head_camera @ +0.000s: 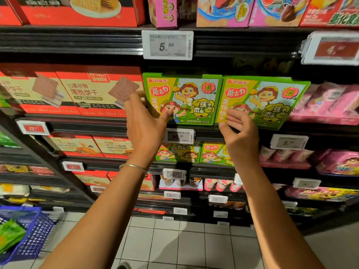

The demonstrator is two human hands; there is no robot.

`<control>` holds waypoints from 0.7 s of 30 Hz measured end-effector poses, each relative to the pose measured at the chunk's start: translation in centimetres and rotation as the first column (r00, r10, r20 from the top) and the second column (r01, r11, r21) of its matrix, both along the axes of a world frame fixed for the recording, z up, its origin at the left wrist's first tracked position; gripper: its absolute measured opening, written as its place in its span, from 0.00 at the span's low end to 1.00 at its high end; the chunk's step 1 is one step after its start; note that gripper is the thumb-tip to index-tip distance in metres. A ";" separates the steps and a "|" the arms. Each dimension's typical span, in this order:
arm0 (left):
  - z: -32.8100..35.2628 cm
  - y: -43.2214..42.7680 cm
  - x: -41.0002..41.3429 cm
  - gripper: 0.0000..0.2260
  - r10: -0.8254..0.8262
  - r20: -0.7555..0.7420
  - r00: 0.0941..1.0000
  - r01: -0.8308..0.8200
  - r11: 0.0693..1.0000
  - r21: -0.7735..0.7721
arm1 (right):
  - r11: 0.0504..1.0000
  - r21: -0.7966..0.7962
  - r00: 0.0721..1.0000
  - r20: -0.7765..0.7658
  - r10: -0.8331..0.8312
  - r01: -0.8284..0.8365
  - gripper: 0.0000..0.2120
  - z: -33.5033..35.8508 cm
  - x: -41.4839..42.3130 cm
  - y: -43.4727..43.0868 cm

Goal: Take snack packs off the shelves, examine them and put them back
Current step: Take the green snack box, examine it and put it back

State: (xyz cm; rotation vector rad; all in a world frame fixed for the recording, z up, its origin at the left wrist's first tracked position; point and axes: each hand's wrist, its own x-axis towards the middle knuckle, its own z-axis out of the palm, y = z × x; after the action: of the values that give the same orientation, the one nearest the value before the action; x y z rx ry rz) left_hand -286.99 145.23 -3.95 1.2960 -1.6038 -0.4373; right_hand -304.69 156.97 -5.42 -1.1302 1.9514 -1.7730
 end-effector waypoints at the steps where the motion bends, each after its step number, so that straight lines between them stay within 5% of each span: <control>1: 0.0 0.1 -0.1 0.32 0.008 0.003 1.000 -0.008 1.000 0.002 | 0.999 -0.004 0.999 0.006 -0.041 0.041 0.16 0.0 -0.4 0.1; 10: -0.1 0.5 -0.6 0.32 0.058 0.006 0.998 -0.058 0.998 0.014 | 0.994 -0.050 0.994 0.046 -0.095 0.097 0.14 0.2 -0.9 0.6; 21: -0.9 -0.5 0.1 0.28 -0.011 -0.022 1.000 0.011 1.000 -0.006 | 0.998 0.019 0.998 -0.004 0.058 -0.058 0.17 0.3 3.2 -1.7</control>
State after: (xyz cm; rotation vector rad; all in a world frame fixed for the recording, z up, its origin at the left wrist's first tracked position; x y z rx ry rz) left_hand -286.89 144.72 -4.83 1.2745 -1.5937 -0.4517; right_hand -301.53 155.26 -5.08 -1.1737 1.9145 -1.7199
